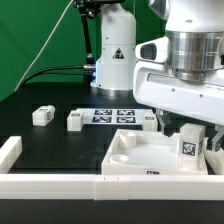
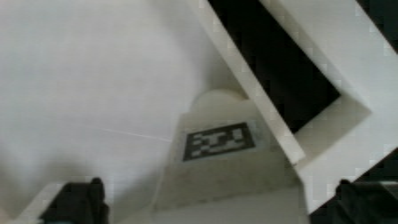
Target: Assemble one leg
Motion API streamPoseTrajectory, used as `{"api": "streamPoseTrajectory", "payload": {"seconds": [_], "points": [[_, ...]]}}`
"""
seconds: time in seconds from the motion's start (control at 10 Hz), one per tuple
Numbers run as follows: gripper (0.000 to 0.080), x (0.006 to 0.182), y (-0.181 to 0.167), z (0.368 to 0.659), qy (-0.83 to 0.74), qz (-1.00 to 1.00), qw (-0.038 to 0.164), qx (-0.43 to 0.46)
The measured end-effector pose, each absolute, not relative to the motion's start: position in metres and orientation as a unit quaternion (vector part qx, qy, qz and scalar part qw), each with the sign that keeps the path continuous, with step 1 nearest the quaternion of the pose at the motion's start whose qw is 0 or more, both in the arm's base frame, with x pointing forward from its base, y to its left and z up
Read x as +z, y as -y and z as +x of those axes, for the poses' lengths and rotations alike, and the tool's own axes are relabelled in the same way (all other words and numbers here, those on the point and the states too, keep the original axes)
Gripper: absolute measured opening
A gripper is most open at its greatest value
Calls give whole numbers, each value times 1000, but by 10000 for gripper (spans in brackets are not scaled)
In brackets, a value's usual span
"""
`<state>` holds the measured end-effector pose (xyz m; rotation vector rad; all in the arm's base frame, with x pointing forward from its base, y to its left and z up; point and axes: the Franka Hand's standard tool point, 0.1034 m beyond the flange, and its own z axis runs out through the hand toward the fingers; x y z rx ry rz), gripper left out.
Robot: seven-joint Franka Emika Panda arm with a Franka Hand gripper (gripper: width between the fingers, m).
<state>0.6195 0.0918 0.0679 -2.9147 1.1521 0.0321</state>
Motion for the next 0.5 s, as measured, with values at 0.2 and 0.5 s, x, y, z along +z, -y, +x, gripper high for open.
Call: {"api": "streamPoseTrajectory", "payload": {"seconds": [0.2, 0.5], "points": [[648, 68, -92, 619, -368, -930, 4, 10], [648, 68, -92, 619, -368, -930, 4, 10]]}}
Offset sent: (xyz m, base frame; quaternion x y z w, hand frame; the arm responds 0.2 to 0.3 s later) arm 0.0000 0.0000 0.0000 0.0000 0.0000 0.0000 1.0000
